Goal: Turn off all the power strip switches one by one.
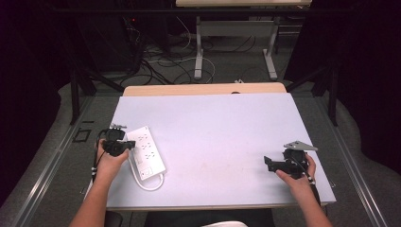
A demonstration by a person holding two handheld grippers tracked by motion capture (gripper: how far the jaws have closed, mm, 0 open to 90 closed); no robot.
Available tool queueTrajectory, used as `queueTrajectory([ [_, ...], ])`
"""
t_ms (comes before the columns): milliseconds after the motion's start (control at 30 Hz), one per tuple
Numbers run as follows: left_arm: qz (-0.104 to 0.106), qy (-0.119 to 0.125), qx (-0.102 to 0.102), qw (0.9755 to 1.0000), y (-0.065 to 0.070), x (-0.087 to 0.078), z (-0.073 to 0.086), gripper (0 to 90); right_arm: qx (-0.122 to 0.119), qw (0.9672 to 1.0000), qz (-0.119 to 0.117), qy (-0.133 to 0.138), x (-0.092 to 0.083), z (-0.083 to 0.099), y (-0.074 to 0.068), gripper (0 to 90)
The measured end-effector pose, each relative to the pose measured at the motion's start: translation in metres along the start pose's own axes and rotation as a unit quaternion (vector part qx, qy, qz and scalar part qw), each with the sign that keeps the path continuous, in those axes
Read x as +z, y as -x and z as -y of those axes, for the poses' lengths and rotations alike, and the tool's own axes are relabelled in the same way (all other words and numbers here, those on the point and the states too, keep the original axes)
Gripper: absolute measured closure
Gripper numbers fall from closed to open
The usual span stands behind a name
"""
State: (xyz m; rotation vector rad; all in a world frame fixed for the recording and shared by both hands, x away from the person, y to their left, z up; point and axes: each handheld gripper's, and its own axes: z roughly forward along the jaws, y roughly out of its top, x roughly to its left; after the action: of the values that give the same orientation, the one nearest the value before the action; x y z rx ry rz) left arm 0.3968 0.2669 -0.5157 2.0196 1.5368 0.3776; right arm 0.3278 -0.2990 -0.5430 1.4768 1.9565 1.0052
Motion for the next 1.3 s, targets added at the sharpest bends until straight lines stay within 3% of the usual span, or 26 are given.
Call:
queueTrajectory([
  [500, 0.004, -0.011, 0.002, 0.9999, -0.0032, 0.0038, 0.0011, 89.7, 0.0, 1.0, -0.002, 0.0, 0.0002, 0.0001, 0.0005, 3.4],
  [567, 0.003, -0.002, -0.001, 1.0, -0.0036, 0.0049, 0.0015, 89.7, 0.0, 1.0, -0.002, 0.0, 0.0003, 0.0002, 0.0005, 3.4],
  [1300, -0.001, -0.006, 0.0, 1.0, -0.004, 0.0054, 0.001, 88.5, 0.0, 1.0, -0.002, -0.001, 0.0005, 0.0002, -0.0001, 3.4],
])
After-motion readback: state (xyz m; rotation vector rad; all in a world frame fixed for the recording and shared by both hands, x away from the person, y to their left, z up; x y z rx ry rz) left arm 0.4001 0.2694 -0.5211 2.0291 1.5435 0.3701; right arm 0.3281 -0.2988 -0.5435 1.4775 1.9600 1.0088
